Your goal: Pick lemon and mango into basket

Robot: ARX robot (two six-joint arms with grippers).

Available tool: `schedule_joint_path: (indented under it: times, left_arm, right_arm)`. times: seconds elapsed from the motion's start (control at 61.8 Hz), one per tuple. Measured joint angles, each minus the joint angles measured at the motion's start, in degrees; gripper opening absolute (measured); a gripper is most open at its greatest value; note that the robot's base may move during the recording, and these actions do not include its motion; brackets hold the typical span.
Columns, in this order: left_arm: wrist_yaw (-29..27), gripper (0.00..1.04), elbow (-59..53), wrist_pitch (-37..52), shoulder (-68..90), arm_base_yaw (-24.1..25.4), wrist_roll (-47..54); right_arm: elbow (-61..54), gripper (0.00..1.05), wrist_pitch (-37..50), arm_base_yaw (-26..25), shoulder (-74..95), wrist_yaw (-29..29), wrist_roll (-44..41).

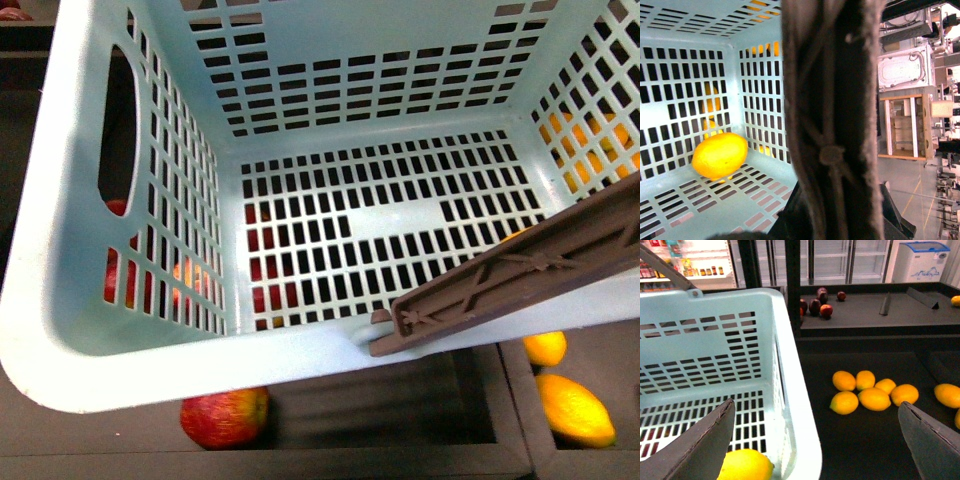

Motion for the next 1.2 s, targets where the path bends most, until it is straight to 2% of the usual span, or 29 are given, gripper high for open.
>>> schedule_joint_path:
  times: [0.421, 1.198]
  left_arm:
    - [-1.62, 0.04, 0.00, -0.04, 0.00, 0.55, 0.15]
    - [-1.01, 0.04, 0.00, -0.07, 0.00, 0.59, 0.28]
  right_arm:
    - [-0.09, 0.96, 0.00, 0.00, -0.07, -0.17, 0.00]
    - [-0.26, 0.96, -0.13, 0.00, -0.07, -0.17, -0.02]
